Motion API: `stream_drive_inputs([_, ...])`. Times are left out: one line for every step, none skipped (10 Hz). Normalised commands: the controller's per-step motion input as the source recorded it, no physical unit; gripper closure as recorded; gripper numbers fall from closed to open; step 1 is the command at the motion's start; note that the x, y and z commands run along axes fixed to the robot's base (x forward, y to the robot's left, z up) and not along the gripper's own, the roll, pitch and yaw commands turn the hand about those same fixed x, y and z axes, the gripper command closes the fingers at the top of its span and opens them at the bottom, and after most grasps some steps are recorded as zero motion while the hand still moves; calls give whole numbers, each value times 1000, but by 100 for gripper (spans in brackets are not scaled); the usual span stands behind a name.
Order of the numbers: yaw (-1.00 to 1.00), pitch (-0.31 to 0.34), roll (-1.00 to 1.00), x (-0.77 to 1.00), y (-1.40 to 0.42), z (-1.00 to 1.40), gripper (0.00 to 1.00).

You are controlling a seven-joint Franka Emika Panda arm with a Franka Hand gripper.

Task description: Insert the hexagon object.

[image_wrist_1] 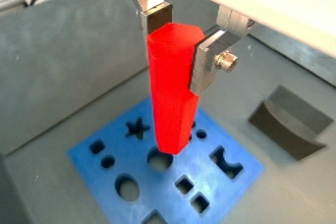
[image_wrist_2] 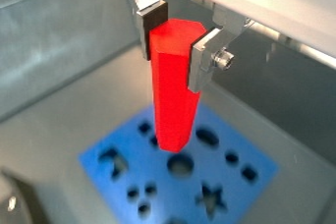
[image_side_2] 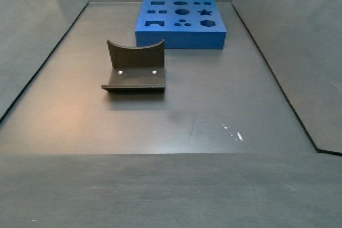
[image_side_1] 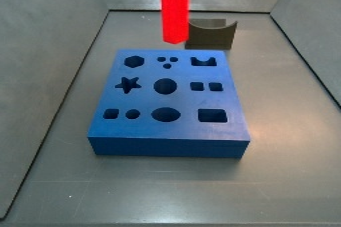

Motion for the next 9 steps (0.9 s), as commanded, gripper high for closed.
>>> stream_drive_inputs([0, -77, 1, -694, 949, -849, 100])
stream_drive_inputs([0, -109, 0, -714, 937, -803, 100])
stream_drive_inputs([0, -149, 0, -769, 891, -717, 100])
stream_drive_inputs([-20, -159, 4, -817, 840, -640, 100])
stream_drive_inputs([-206, -164, 0, -871, 600, -469, 100])
stream_drive_inputs([-246, -71, -11, -551, 394, -220, 100])
stream_drive_inputs([-166, -56, -21, -351, 34, -114, 100])
stream_drive_inputs([-63, -67, -59, -231, 0, -63, 100])
stream_drive_inputs([-149, -57, -87, 0, -94, -57, 100])
